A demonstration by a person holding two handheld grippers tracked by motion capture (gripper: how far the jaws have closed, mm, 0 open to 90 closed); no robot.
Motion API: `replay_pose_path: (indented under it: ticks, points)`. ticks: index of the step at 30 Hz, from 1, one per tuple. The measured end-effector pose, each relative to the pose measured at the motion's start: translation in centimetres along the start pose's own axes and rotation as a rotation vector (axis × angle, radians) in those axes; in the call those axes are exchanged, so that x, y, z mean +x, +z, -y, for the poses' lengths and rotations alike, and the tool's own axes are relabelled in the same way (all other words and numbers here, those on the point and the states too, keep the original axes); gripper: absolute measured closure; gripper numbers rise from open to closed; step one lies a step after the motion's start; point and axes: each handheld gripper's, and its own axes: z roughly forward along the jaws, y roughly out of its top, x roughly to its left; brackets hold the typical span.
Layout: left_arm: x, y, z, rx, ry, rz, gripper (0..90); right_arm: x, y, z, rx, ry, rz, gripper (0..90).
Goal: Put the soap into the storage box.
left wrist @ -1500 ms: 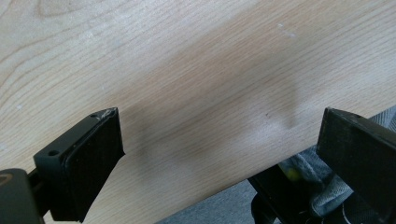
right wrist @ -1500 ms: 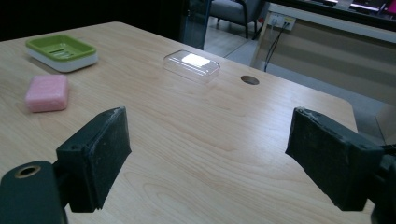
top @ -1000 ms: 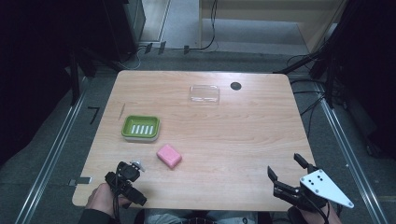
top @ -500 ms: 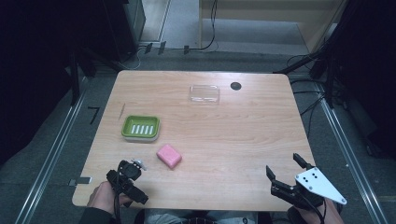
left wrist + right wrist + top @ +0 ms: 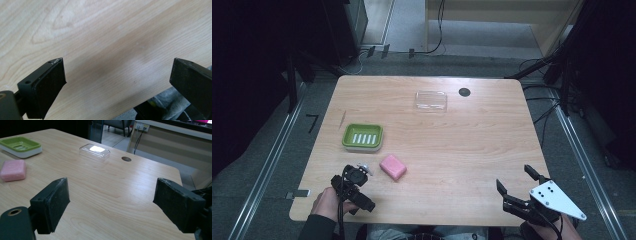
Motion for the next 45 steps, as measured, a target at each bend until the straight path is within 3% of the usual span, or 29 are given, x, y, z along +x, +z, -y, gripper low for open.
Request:
replay_pose_path:
  ticks: [6, 20, 29, 45]
  points:
    - [-0.3, -0.5, -1.1, -0.032, 0.013, 0.002, 0.5, 0.0, 0.0, 0.0, 0.000, 0.000, 0.003, 13.6]
    - [-0.9, -0.5, -3.2, -0.040, 0.051, 0.011, 0.0, 0.0, 0.0, 0.0, 0.004, -0.002, 0.004, 13.6]
    - [-1.2, -0.8, -5.3, -0.076, 0.069, 0.011, 0.0, 0.0, 0.0, 0.0, 0.004, 0.000, 0.005, 13.6]
    - [-1.1, -0.3, -7.9, -0.076, 0.087, 0.002, 0.0, -0.1, 0.0, 0.0, 0.001, 0.006, 0.008, 13.6]
